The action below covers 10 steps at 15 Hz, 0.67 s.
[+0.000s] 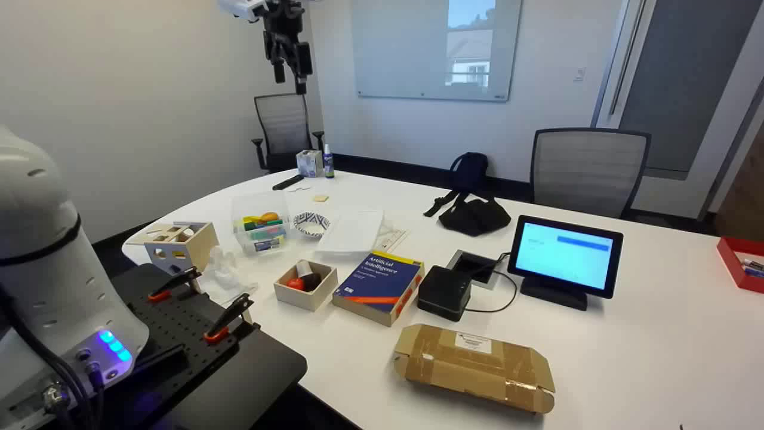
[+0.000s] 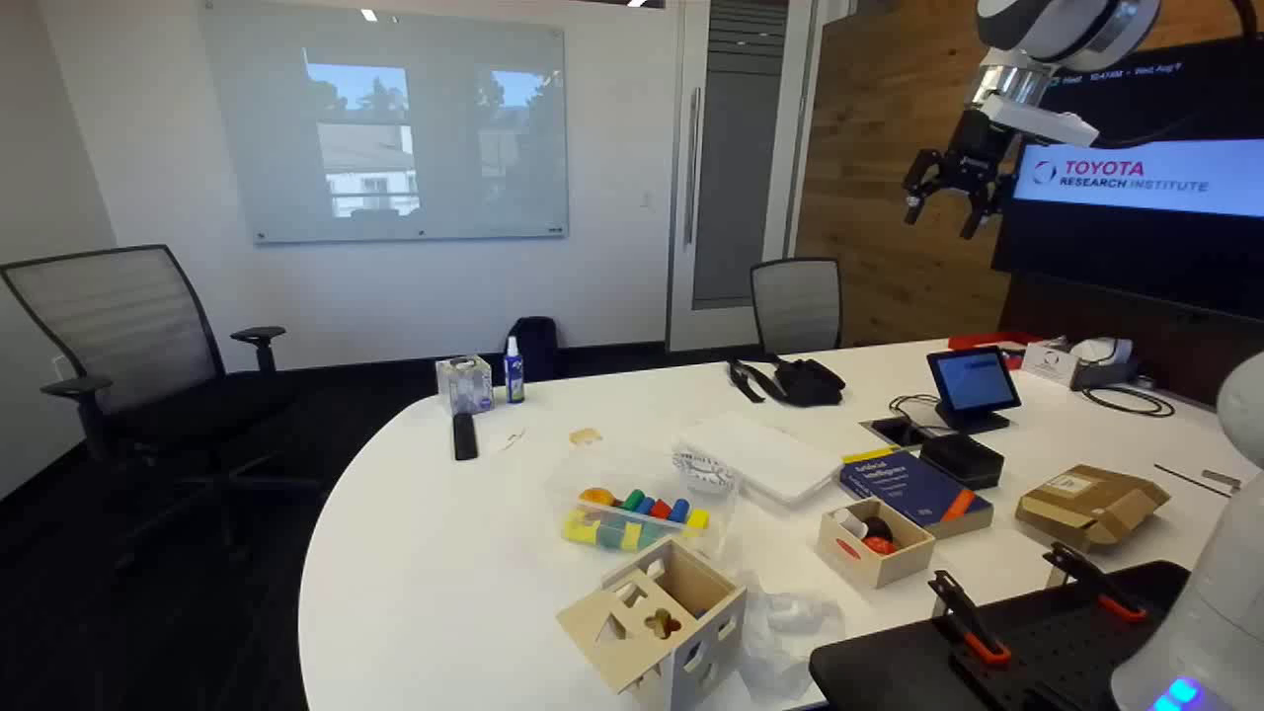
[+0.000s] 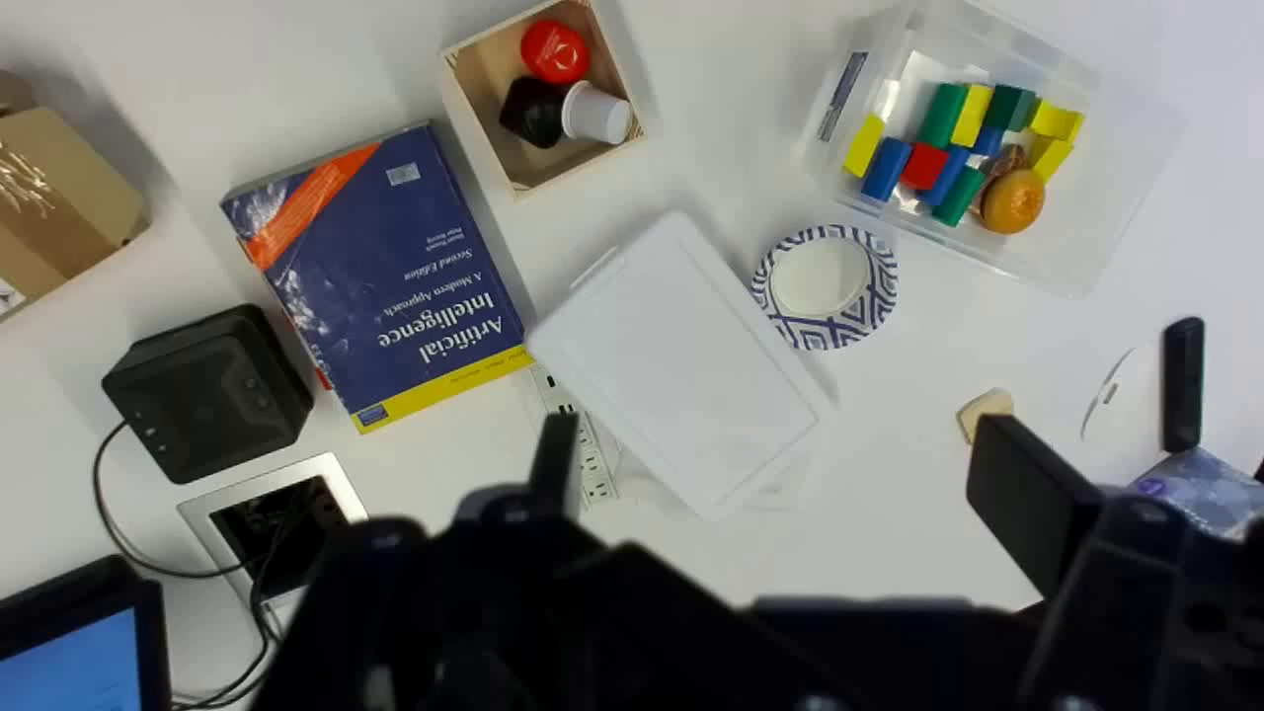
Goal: Use the paper towel to wipe the book
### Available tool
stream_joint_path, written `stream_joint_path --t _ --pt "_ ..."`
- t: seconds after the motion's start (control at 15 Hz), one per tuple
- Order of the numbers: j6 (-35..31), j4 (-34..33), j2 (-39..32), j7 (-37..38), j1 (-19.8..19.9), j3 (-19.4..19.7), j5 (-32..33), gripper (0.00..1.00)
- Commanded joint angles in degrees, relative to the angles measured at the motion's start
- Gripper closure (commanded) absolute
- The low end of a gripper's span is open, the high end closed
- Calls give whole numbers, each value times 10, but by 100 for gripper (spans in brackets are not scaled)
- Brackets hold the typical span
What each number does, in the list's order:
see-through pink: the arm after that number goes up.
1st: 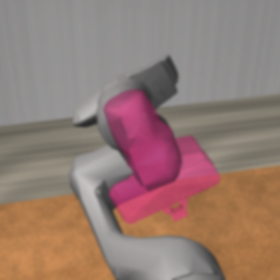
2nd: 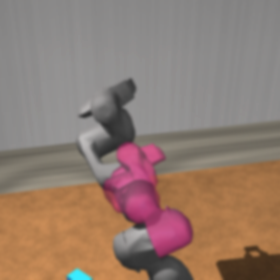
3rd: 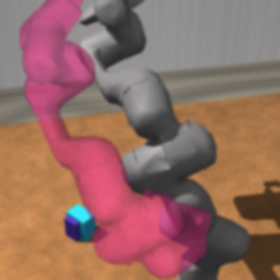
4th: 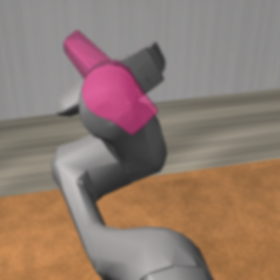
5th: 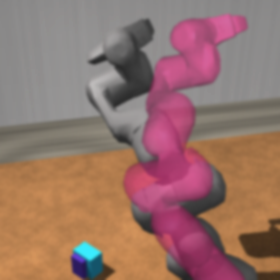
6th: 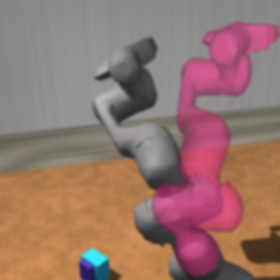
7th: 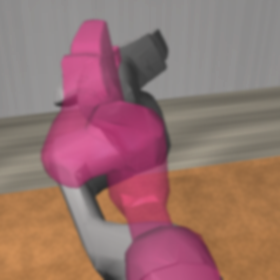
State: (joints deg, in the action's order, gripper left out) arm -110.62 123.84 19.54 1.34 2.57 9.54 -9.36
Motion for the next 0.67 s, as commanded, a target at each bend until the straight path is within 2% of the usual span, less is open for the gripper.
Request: stream_joint_path --t 0.0,0.33,0.6 --pt "2 -1 -1 -3 12 -10 -4 0" --pt "8 31 -4 -23 1 -21 3 0" --pt "-23 123 5 -17 -10 -63 19 0"
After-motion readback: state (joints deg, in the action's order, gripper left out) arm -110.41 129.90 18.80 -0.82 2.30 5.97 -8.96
